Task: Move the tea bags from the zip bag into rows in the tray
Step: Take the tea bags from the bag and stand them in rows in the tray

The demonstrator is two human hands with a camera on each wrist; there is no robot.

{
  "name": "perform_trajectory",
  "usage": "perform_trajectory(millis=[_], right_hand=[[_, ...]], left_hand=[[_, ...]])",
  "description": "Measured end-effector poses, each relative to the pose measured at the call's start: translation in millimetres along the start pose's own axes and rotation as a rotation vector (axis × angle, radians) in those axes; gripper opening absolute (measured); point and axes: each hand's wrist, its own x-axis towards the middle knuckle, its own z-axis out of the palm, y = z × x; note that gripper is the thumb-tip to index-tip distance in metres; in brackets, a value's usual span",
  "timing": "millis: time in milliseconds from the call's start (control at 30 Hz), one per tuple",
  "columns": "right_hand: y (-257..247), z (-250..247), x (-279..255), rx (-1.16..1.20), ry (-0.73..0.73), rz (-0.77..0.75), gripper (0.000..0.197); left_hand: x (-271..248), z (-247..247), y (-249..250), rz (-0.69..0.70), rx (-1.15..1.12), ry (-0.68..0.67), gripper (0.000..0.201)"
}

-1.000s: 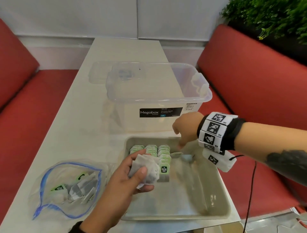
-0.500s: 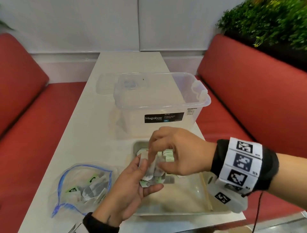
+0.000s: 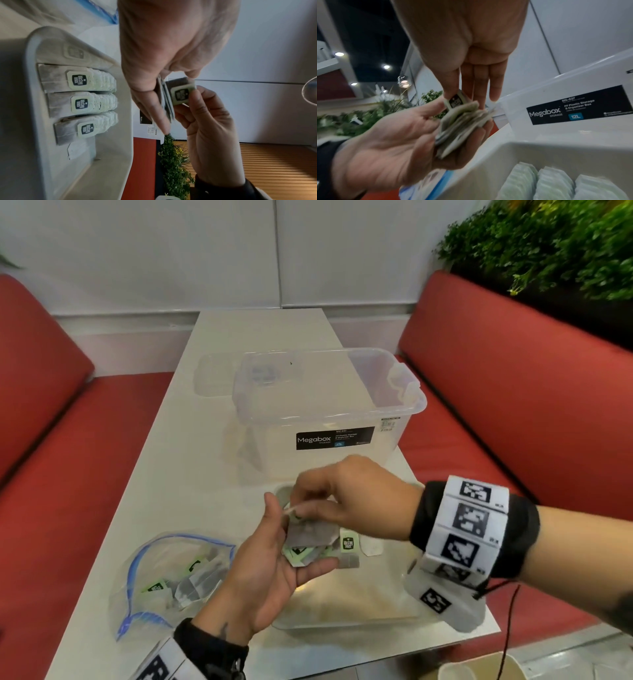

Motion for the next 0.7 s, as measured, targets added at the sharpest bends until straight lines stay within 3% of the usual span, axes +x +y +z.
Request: perform_trajectory(millis=[167,333,433,567,700], right_hand=[[7,-19,7,0.104,-0.012,0.078,0.005],[14,-15,-3,0.163,-0.111,0.078,0.015],[16,-14,-5,0.122,-0.055,0.076,0.008],[16,-22,-2,0.233,0.096,0.116,0.010],[21,-31,0,0.407,0.035,0.257,0.019]], left_hand=[[1,4,1,0.079,0.012,0.021,0.044],[0,4,-5,0.025,-0.036,0.024,0.042],[0,3,-7,-0.003,-0.032,0.030,0.049],[1,-2,-11,0.021,0.036,0.053,0.038],[2,-7,-16,0.098,0.165,0.059,0.034]])
